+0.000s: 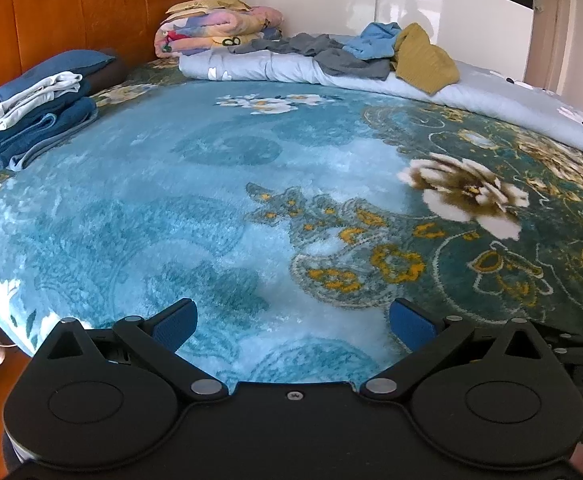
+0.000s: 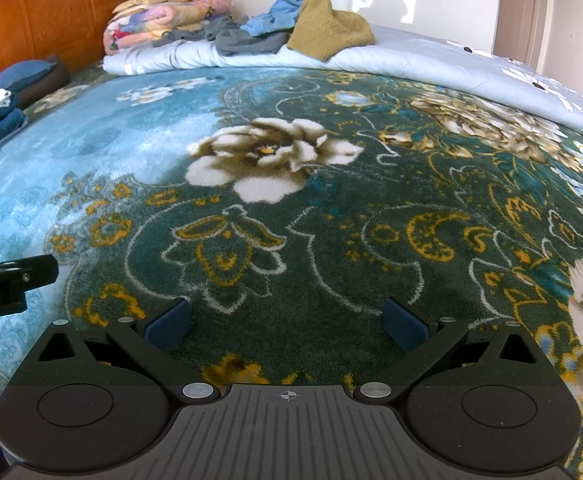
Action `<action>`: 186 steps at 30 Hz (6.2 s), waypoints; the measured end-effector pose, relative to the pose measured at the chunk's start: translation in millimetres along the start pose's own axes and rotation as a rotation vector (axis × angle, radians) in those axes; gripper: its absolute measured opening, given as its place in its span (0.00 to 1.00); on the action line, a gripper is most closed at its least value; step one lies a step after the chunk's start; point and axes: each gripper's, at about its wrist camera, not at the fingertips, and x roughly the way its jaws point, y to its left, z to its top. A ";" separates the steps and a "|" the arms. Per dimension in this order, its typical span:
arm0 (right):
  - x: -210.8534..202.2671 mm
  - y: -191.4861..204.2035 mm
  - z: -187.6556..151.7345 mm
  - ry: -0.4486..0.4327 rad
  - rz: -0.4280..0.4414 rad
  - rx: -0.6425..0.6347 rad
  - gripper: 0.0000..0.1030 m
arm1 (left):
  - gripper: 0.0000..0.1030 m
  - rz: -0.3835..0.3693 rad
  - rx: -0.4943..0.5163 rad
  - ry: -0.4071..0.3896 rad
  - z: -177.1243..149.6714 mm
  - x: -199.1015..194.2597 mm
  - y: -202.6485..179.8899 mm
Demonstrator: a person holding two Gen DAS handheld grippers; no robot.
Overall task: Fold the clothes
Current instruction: 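Move both tools toward the pile of clothes on the bed, then grasp the light blue cloth with the right gripper, then pull the light blue cloth onto the blanket with the right gripper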
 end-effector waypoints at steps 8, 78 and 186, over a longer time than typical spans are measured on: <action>1.7 2.9 3.6 -0.015 0.009 -0.021 1.00 | 0.98 -0.019 0.018 -0.049 0.7 -6.7 1.3; 161.4 1.1 259.4 -0.352 0.194 0.052 1.00 | 0.99 -0.172 0.047 -0.346 238.1 166.5 66.2; 58.7 19.1 142.0 0.075 0.630 -0.035 0.06 | 0.99 -0.166 -0.053 -0.230 180.2 77.6 48.0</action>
